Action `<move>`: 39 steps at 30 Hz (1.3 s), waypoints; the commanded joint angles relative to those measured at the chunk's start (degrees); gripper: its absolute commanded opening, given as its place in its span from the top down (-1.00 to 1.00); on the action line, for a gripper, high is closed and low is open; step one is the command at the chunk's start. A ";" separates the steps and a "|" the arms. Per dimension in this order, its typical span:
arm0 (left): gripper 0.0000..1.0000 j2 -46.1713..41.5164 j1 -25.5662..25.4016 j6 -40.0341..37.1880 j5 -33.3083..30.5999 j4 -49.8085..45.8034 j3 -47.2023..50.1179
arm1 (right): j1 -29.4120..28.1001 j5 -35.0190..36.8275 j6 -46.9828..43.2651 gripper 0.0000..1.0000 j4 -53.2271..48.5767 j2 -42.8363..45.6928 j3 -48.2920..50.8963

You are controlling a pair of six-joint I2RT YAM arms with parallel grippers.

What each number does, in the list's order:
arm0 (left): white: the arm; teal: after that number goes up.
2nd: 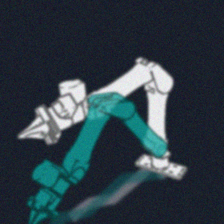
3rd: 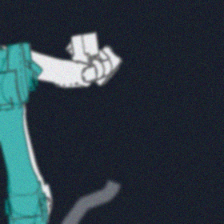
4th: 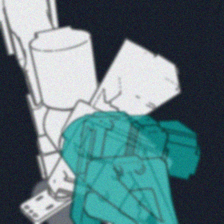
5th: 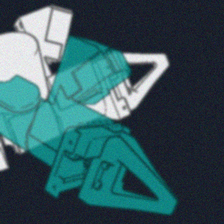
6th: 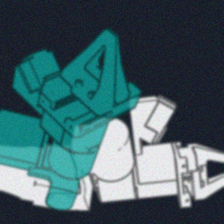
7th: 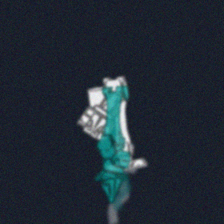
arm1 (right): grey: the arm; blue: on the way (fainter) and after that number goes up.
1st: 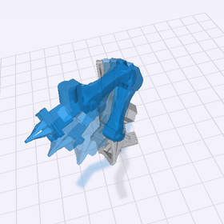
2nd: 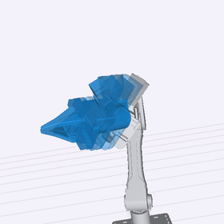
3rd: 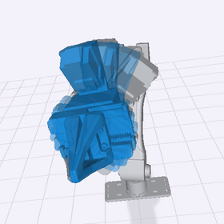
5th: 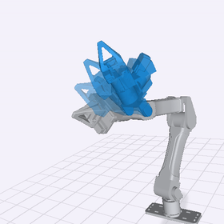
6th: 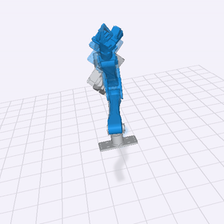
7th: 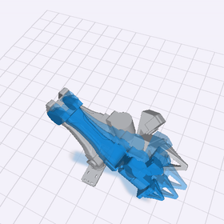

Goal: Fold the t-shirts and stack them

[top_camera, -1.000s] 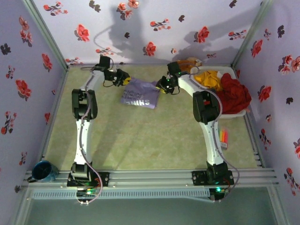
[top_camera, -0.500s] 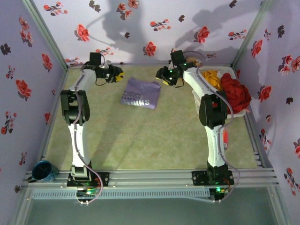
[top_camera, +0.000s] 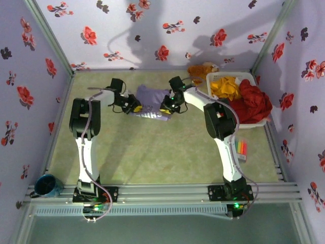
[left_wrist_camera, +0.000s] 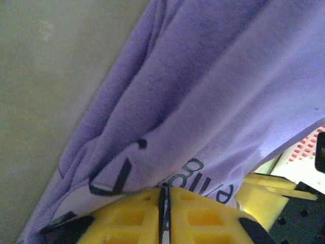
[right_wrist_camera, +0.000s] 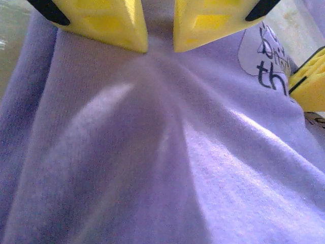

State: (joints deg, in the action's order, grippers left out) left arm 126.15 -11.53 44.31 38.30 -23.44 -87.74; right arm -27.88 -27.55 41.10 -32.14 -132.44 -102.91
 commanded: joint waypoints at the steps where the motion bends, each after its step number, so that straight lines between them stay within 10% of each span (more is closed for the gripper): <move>1: 0.71 -4.51 -1.76 -4.65 -5.98 -3.80 5.13 | -1.36 2.64 0.12 0.51 -1.51 3.59 6.46; 14: 0.56 -33.79 -13.96 11.23 -8.02 9.97 44.65 | -11.14 5.61 3.93 0.42 6.91 32.77 47.11; 22: 0.34 -51.67 -15.47 9.64 -13.76 -6.67 41.26 | -11.52 12.99 3.03 0.22 -2.83 47.52 46.59; 39: 0.14 -25.97 -8.95 -11.57 -16.71 -13.06 17.88 | -5.16 17.97 -11.06 0.05 -3.92 31.18 34.93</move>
State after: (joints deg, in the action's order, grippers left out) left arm 97.67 -20.93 37.43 22.44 -34.83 -67.16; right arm -33.71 -10.41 32.91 -37.01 -99.79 -66.65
